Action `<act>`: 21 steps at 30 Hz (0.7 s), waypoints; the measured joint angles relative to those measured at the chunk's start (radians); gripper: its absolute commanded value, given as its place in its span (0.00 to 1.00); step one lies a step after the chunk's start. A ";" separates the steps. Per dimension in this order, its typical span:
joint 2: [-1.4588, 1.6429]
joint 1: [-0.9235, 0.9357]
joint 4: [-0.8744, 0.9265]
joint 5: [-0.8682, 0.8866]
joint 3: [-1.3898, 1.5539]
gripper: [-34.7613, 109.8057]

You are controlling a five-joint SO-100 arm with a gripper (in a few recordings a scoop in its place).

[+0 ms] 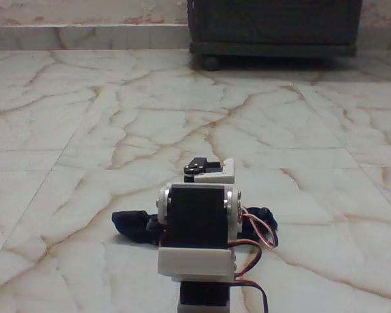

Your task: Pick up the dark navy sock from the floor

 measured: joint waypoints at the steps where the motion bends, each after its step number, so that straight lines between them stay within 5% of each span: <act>1: 0.000 -0.005 0.060 0.032 0.000 0.24; 21: -0.023 -0.028 0.101 0.106 -0.023 0.24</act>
